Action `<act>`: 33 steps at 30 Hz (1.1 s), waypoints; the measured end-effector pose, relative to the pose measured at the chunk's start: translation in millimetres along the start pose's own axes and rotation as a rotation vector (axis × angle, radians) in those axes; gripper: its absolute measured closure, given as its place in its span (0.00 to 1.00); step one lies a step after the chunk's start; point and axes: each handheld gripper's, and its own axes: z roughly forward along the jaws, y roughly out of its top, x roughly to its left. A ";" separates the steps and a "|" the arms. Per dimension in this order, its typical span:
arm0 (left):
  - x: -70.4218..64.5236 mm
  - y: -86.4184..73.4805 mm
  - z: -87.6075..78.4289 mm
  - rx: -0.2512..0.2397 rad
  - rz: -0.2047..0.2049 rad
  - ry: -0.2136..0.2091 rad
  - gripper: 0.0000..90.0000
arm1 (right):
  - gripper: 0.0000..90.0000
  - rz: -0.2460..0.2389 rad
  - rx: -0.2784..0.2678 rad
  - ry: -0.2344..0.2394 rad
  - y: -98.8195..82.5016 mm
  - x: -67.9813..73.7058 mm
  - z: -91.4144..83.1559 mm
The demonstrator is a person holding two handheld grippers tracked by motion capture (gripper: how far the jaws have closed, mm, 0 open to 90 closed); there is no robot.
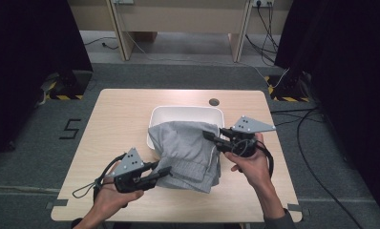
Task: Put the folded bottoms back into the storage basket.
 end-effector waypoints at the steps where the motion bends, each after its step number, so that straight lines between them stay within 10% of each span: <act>1: 2.2 2.7 1.0 0.003 -0.002 0.002 0.78 | 0.79 -0.004 0.003 -0.003 2.8 -2.0 1.8; 20: 39.5 42.5 24.9 -0.001 -0.034 0.053 0.78 | 0.80 -0.024 0.046 -0.044 54.7 -31.6 30.7; 33: 66.4 40.5 54.1 0.037 -0.076 0.098 0.78 | 0.80 0.020 0.097 -0.064 52.0 -63.9 66.1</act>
